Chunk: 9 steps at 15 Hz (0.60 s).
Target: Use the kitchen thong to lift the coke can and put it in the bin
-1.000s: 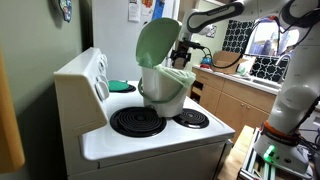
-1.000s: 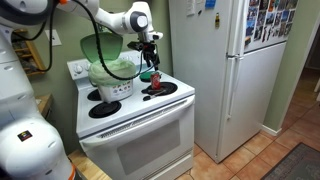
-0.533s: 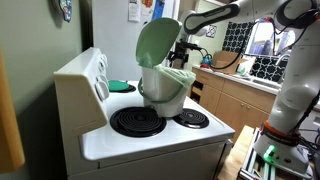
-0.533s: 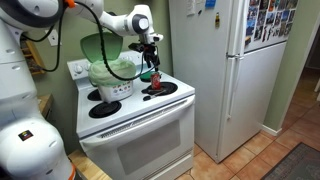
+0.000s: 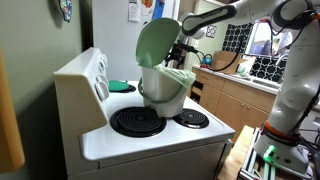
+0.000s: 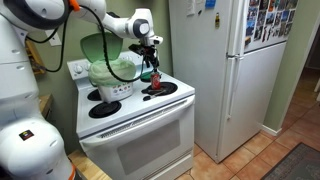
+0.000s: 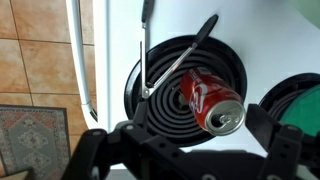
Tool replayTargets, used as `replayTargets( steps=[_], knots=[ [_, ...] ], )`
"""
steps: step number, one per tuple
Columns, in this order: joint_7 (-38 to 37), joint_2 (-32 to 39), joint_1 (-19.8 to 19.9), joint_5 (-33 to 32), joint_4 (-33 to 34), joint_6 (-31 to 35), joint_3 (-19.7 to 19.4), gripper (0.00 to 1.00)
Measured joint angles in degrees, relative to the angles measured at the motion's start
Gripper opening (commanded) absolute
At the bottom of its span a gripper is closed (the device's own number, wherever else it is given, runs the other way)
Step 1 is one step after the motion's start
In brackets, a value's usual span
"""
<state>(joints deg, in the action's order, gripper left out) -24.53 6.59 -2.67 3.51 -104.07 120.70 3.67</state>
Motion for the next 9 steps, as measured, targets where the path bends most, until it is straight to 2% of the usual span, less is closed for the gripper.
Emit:
replayTargets(
  steps=[4,9],
  knots=[
    [2.6,2.7,-0.7,0.0,0.7,6.3,0.0,1.00],
    [5.0,6.0,-1.9,-0.3,2.5,7.9,0.0,1.00]
  ],
)
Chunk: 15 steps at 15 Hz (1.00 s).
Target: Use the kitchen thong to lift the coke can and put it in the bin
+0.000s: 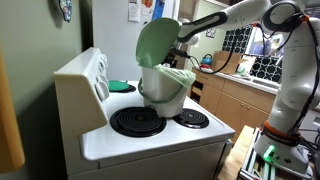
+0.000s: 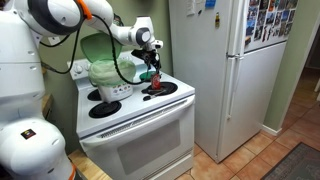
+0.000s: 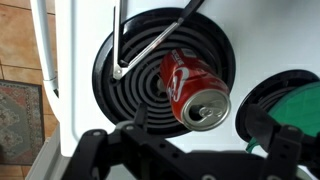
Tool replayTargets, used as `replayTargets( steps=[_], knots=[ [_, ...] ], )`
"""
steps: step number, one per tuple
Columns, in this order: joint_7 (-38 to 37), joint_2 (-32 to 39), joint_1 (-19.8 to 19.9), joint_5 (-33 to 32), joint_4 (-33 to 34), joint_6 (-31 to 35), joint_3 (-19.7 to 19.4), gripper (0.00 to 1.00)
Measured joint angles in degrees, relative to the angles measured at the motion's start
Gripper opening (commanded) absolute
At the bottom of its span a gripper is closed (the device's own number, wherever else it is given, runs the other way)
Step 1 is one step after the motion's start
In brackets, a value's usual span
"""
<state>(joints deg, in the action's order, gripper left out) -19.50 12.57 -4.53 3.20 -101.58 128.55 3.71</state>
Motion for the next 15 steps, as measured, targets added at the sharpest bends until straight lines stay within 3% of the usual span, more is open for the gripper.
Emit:
replayTargets(
  steps=[13,15],
  knots=[
    [4.9,5.7,-1.2,-2.9,4.2,0.1,0.0,0.99],
    [4.9,6.0,-1.5,-4.2,4.2,0.2,-0.1,0.85]
  ],
)
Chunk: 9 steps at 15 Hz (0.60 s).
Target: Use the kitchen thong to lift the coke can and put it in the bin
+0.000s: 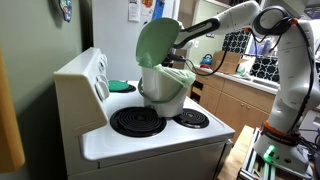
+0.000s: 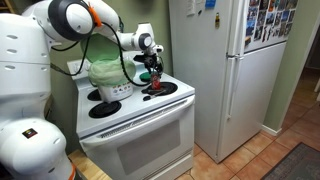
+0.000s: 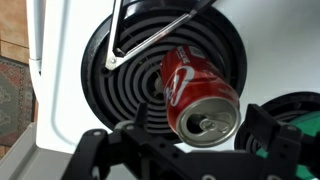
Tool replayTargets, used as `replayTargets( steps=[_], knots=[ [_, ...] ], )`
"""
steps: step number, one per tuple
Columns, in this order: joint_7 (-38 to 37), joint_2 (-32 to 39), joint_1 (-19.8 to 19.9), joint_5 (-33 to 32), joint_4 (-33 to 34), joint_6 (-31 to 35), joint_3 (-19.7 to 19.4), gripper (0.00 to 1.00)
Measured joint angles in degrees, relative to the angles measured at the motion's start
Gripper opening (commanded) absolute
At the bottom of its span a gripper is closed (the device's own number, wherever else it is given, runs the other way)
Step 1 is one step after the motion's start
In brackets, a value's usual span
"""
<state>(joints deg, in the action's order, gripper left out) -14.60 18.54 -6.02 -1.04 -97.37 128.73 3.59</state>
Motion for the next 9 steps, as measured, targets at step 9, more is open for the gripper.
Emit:
replayTargets(
  steps=[9],
  knots=[
    [0.0,0.1,-0.4,-1.2,1.3,0.1,-0.3,0.46]
  ],
)
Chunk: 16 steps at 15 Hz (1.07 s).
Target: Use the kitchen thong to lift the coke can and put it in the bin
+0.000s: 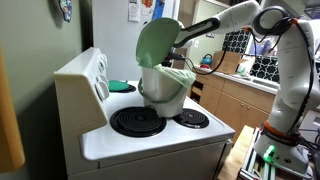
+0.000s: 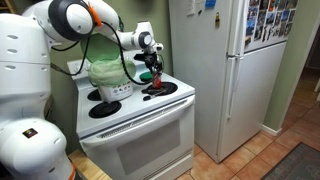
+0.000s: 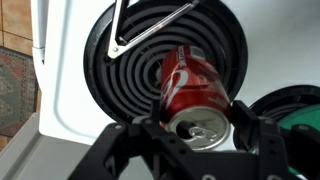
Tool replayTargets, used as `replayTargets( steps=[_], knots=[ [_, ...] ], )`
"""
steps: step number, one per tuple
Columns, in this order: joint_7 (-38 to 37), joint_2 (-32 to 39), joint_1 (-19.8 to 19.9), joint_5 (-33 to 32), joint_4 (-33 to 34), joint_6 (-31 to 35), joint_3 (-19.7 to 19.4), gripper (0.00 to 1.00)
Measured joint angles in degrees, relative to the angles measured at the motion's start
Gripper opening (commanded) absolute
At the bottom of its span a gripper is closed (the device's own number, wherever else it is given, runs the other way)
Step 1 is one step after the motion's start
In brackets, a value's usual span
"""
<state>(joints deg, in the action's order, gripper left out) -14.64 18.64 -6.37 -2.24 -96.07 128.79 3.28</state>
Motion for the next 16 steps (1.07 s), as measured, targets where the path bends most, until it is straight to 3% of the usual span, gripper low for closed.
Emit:
replayTargets(
  steps=[4,7,8,11,12,16],
  knots=[
    [-1.2,-1.3,0.0,0.1,1.7,-4.1,-0.3,0.46],
    [-2.7,-3.8,0.0,1.6,3.5,-16.6,-0.1,0.46],
    [-2.7,-4.6,-0.2,1.8,3.9,-21.2,0.0,0.71],
    [-2.2,-5.7,-0.5,2.1,3.8,-26.9,0.7,0.71],
    [-2.2,-5.7,-0.5,2.1,3.8,-27.0,0.8,0.46],
    [-1.3,-5.5,-0.5,3.1,3.7,-26.9,1.0,0.46]
  ],
)
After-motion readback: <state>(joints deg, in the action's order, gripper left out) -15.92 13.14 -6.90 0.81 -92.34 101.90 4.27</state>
